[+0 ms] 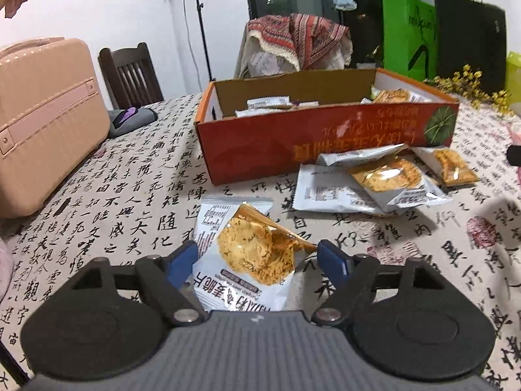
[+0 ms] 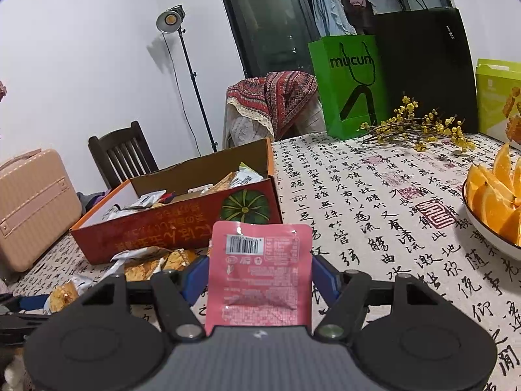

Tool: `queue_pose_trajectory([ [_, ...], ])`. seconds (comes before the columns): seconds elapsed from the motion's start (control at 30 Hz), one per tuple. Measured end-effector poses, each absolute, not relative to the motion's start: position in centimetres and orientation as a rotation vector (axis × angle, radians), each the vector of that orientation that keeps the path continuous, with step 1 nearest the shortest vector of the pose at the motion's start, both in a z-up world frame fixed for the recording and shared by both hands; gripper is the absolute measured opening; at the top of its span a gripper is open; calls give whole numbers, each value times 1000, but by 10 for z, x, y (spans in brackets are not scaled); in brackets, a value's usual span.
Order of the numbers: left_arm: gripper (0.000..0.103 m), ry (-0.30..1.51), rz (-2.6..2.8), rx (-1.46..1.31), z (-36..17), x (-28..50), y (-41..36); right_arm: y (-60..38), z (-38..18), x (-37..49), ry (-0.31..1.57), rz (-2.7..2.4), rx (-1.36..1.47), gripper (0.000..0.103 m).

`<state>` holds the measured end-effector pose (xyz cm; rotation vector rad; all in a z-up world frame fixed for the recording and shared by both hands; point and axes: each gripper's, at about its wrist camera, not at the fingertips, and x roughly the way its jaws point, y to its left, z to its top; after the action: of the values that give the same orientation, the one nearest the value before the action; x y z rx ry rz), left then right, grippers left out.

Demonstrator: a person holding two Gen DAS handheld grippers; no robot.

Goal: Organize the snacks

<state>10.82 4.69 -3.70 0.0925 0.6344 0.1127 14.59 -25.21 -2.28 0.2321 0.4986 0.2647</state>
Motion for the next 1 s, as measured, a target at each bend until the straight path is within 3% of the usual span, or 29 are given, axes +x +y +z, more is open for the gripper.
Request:
queue_pose_trajectory([
  [0.03, 64, 624, 102, 83, -36, 106, 48, -252, -23, 146, 498, 265, 233, 68],
  [0.07, 64, 614, 88, 74, -33, 104, 48, -252, -23, 146, 499, 266, 234, 68],
  [0.47, 64, 490, 64, 29, 11, 106, 41, -243, -7, 154, 467, 294, 223, 68],
  [1.0, 64, 398, 53, -83, 66, 171, 33, -206, 57, 214, 381, 337, 208, 68],
])
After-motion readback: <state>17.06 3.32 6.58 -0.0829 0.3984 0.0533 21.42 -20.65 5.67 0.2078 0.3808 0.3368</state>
